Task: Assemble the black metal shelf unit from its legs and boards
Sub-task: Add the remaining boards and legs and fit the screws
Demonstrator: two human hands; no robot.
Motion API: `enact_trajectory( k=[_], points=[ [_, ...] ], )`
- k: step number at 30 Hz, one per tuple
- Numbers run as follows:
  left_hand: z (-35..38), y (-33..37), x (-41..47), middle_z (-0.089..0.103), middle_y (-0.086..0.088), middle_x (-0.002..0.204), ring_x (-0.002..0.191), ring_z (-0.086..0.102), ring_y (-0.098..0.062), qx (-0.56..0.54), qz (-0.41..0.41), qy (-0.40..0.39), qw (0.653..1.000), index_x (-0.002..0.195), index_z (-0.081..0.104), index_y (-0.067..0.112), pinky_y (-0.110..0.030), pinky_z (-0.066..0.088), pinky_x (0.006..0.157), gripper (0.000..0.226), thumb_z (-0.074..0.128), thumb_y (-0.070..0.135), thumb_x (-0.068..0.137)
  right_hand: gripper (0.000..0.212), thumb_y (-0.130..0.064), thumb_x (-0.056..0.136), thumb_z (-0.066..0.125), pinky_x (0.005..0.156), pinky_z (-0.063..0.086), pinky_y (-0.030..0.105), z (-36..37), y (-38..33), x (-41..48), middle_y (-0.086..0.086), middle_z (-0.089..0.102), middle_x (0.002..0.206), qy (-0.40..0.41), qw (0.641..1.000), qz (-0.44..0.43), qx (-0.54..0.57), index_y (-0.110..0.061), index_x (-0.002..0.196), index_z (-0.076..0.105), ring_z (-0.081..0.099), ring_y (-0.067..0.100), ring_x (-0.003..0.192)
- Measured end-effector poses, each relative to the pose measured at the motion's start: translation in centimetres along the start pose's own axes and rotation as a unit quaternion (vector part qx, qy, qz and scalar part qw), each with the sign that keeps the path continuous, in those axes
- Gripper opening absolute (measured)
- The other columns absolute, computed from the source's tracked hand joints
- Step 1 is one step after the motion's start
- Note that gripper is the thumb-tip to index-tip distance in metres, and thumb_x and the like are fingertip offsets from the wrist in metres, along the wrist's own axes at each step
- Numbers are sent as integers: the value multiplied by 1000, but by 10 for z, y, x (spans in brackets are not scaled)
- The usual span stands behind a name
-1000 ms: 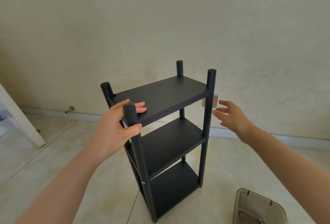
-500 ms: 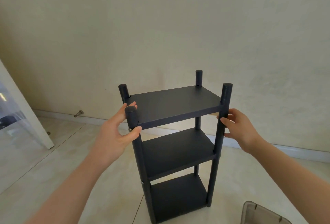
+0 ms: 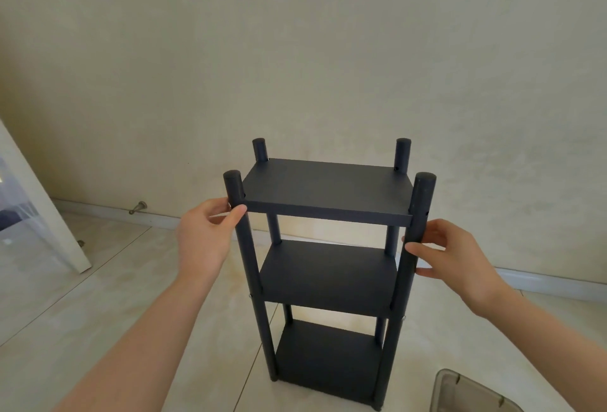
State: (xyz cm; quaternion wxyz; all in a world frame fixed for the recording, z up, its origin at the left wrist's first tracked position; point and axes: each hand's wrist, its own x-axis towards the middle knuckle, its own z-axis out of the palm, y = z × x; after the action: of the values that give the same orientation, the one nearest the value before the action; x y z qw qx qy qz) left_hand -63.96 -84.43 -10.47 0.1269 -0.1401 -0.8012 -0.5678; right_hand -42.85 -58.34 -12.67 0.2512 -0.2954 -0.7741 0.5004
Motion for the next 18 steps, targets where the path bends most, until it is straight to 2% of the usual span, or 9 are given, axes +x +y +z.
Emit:
enact_trajectory(
  k=[3,5,7,9,12,15,18],
  points=[
    [3,-2,3,70,9,87,85,72,-16,-70,-70,50,994,91,70,24,-36,59,84,18,83,32,82,20,-14,90,69,78,62,40,4,-2,-11,-4,67,106,-14,1000,-6,1,-19,108,60,66,13,99],
    [5,-2,2,71,1,83,76,73,-16,-119,-118,85,982,90,71,17,-32,61,74,21,85,29,80,19,-15,90,69,78,62,39,7,-4,-17,-4,66,106,-24,1000,-6,4,-20,107,60,65,15,100],
    [9,-1,-2,72,-2,80,66,74,-12,-177,-175,80,965,94,71,10,-21,58,60,24,84,26,82,18,-15,90,68,79,62,39,9,-7,-22,-4,66,107,-33,999,-5,5,-21,106,60,65,16,100],
    [16,4,-13,75,-5,87,73,76,-13,-252,-235,-15,939,99,70,8,-19,58,61,26,80,28,85,18,-15,91,68,80,61,37,10,-11,-24,-4,65,108,-37,999,-2,4,-21,106,59,65,17,100],
    [33,17,-32,78,-7,100,92,76,-18,-342,-275,-176,881,107,68,6,-23,60,68,28,67,31,94,19,-16,92,67,82,61,40,8,-14,-26,-2,65,109,-38,999,4,9,-18,110,60,64,17,101],
    [51,33,-48,78,-10,101,96,75,-23,-386,-281,-235,847,109,65,6,-27,62,70,25,65,27,95,18,-18,94,65,82,61,40,4,-15,-29,-2,65,109,-49,999,8,18,-18,111,60,64,17,103],
    [68,42,-60,78,-9,101,99,75,-23,-395,-267,-292,829,108,61,9,-29,62,76,34,71,30,85,20,-19,94,64,82,61,39,0,-14,-32,-2,65,109,-60,998,9,15,-17,114,60,63,17,106]
  ],
)
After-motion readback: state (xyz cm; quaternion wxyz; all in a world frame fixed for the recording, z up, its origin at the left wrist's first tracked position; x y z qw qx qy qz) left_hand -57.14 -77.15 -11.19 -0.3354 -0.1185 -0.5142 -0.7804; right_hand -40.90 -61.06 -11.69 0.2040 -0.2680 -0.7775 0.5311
